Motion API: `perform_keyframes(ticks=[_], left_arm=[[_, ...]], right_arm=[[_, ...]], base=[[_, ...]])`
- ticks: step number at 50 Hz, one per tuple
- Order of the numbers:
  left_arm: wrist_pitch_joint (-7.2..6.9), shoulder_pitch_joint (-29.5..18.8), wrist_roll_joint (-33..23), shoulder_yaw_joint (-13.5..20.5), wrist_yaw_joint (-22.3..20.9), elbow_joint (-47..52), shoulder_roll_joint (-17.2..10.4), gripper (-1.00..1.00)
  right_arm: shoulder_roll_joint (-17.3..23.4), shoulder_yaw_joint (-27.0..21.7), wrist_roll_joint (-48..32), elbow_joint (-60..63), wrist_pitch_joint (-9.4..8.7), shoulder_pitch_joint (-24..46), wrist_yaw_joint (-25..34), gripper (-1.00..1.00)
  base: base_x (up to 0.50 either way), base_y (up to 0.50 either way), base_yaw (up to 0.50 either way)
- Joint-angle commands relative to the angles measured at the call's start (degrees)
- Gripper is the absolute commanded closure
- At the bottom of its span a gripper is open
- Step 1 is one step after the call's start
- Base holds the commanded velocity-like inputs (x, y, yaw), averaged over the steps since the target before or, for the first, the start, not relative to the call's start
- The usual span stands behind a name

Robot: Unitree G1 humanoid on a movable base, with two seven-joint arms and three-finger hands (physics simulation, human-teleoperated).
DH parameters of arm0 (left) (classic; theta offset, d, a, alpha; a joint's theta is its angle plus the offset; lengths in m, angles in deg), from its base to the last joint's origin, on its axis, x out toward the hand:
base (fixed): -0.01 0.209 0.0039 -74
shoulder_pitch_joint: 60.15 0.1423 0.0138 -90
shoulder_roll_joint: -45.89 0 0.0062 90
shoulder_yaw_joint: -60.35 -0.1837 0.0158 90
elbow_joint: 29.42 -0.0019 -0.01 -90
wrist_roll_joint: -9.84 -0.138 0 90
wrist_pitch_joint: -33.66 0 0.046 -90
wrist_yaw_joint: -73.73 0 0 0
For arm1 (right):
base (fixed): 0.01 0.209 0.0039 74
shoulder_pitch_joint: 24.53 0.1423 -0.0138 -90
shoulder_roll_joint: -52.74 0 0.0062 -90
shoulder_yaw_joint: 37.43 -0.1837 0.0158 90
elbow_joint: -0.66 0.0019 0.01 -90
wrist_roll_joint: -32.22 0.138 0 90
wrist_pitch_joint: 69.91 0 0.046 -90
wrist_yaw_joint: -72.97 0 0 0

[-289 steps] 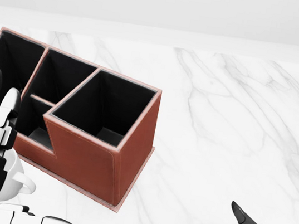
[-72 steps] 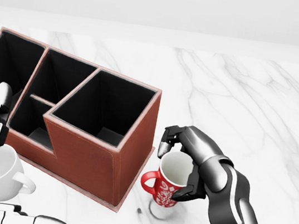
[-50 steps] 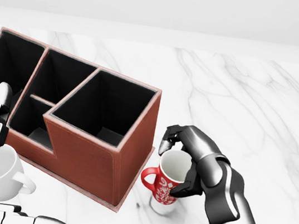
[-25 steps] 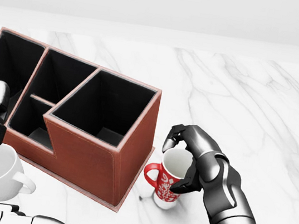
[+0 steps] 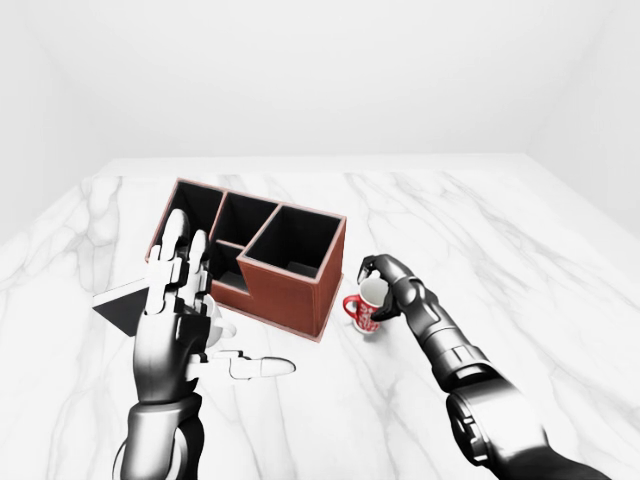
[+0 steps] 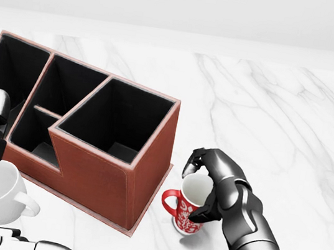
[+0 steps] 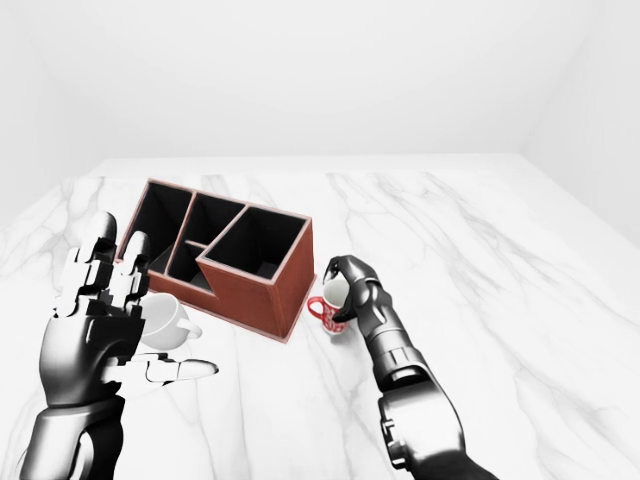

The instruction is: Pick up the red mug and place it to the right of the caddy.

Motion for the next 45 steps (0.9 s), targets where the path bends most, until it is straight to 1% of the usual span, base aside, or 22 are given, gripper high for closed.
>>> perform_keyframes(ticks=[1, 3, 4, 7, 12, 19, 26, 28, 31, 38, 40, 42, 43, 45], left_arm=[[0.0, -0.08, -0.09, -0.14, 0.12, -0.11, -0.01, -1.0], [0.0, 0.03, -0.21, -0.4, 0.17, -0.02, -0.02, -1.0], [0.0, 0.09, -0.23, -0.45, 0.18, 0.1, -0.05, -1.0], [0.0, -0.03, 0.0, -0.11, 0.13, -0.15, -0.09, -1.0], [0.0, 0.04, -0.25, -0.5, 0.16, -0.53, -0.09, -1.0], [0.0, 0.14, -0.07, -0.33, 0.07, -0.63, -0.12, -1.0], [0.0, 0.23, -0.13, -0.47, 0.1, -0.09, -0.14, -1.0], [0.0, 0.24, -0.14, -0.48, 0.09, -0.15, -0.15, -1.0], [0.0, 0.26, -0.1, -0.44, 0.08, 0.08, -0.16, -1.0], [0.0, 0.36, 0.1, -0.17, -0.04, 0.69, -0.08, -1.0], [0.0, 0.29, 0.19, 0.0, -0.13, 0.6, -0.07, -1.0], [0.0, 0.26, 0.23, 0.06, -0.18, 0.64, -0.04, -1.0], [0.0, 0.3, 0.23, 0.07, -0.21, 0.69, -0.02, -1.0], [0.0, 0.21, 0.25, 0.09, -0.23, 0.61, 0.01, -1.0]], right_arm=[[-0.5, 0.69, -1.27, -4.23, 0.49, 0.38, -2.17, 1.0], [-0.59, 0.63, -1.17, -4.66, 0.59, 0.56, -2.42, 1.0], [-0.6, 0.74, -1.27, -5.24, 0.97, 0.63, -2.91, 1.0], [-0.73, 0.62, -1.0, -5.24, 0.81, 0.73, -2.88, 1.0], [-0.72, 0.57, -0.73, -5.69, 0.89, 1.02, -3.09, 1.0], [-0.76, 0.52, -0.27, -7.85, 2.06, 1.57, -4.91, 1.0], [-0.49, 0.24, 0.17, -8.63, 2.56, 2.68, -6.43, 1.0], [-0.4, 0.29, 0.07, -9.58, 3.11, 3.22, -7.86, 1.0], [-0.49, 0.27, 0.2, -10.33, 3.45, 3.72, -8.84, 1.0], [-0.87, 0.37, 0.27, -10.53, 3.32, 3.99, -9.5, 1.0], [-0.9, 0.45, 0.18, -10.37, 2.96, 3.98, -9.42, 0.98], [-0.84, 0.57, 0.02, -10.17, 2.63, 3.83, -9.12, -0.1], [-0.77, 0.76, -0.27, -9.7, 1.52, 3.59, -8.11, -1.0], [-0.74, 0.6, -0.18, -8.75, 1.14, 3.42, -7.53, -1.0]], base=[[0.0, 0.0, 0.0], [0.0, 0.0, 0.0], [0.0, 0.0, 0.0], [0.0, 0.0, 0.0], [0.0, 0.0, 0.0], [0.0, 0.0, 0.0], [0.0, 0.0, 0.0], [0.0, 0.0, 0.0], [0.0, 0.0, 0.0], [0.0, 0.0, 0.0], [0.0, 0.0, 0.0], [0.0, 0.0, 0.0], [0.0, 0.0, 0.0], [0.0, 0.0, 0.0]])
